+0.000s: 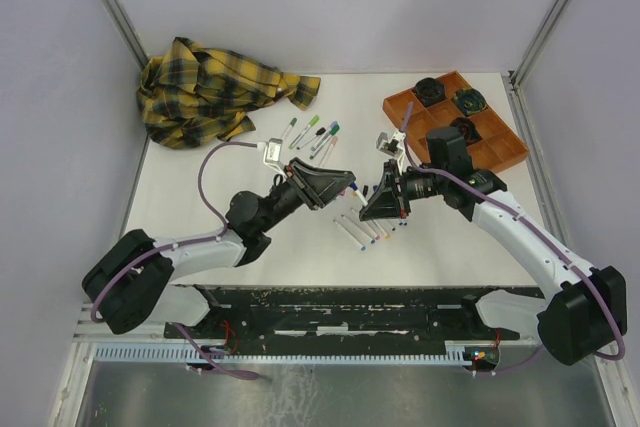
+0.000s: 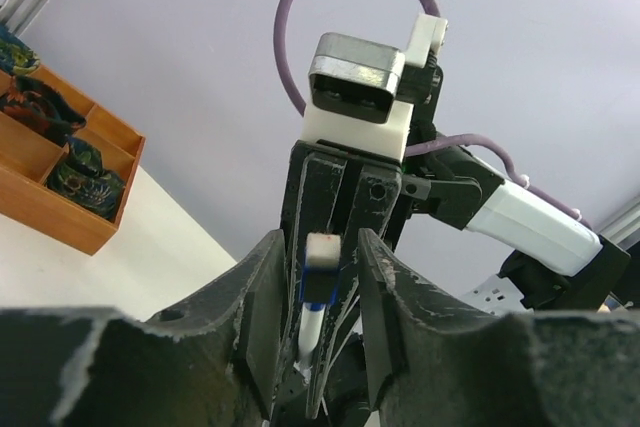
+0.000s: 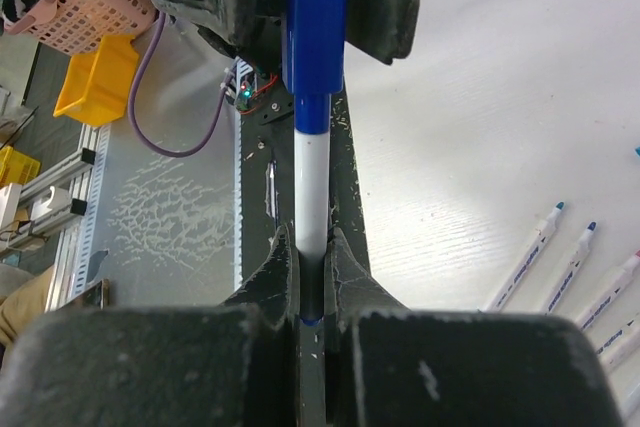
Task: Open the pen caps
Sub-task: Open the pen cap from the pen.
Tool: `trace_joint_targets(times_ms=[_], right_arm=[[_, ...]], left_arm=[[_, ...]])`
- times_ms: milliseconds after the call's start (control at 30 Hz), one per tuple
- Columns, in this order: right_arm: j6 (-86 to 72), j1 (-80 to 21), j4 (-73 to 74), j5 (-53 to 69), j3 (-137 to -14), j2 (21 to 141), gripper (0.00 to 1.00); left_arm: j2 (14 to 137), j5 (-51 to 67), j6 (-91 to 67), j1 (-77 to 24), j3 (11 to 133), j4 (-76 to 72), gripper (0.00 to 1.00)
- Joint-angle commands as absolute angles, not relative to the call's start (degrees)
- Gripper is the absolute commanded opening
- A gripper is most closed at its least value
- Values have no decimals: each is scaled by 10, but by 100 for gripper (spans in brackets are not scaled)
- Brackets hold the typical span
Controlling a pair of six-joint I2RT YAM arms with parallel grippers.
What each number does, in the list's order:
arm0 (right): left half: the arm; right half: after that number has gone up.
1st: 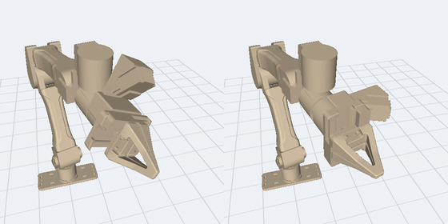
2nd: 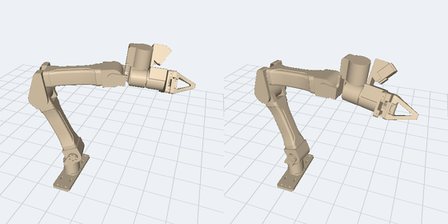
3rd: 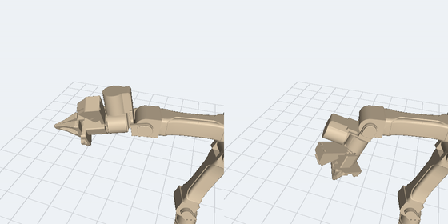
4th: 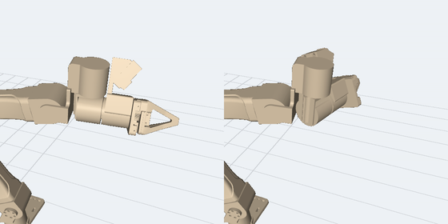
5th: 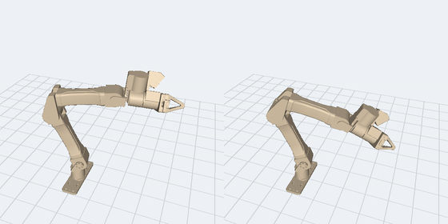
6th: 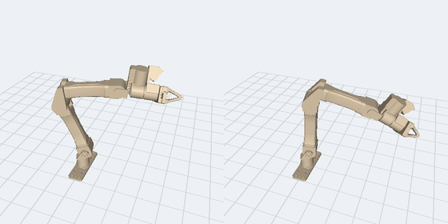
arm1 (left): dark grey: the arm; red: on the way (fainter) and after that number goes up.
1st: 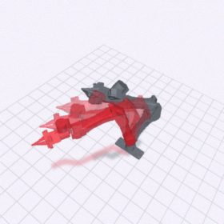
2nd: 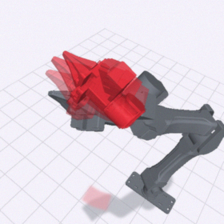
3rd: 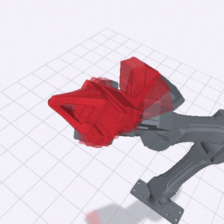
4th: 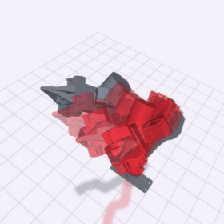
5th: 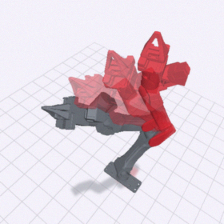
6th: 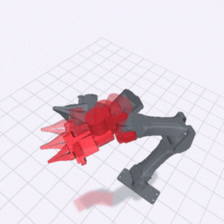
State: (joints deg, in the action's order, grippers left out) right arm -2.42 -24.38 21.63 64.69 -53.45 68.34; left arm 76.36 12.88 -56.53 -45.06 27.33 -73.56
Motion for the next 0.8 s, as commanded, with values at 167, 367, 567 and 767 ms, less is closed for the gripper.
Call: trace_joint_targets(times_ms=[167,367,567,767], right_arm=[[0,-245,221,652,-566,684,0],[0,-245,222,647,-566,684,0],[0,-245,222,645,-567,686,0],[6,-245,229,642,-568,689,0]], left_arm=[[775,155,-562,-448,317,-730,29],[782,168,-565,-447,316,-725,37],[783,174,-567,-448,314,-731,31],[773,162,-554,-440,326,-717,5]])
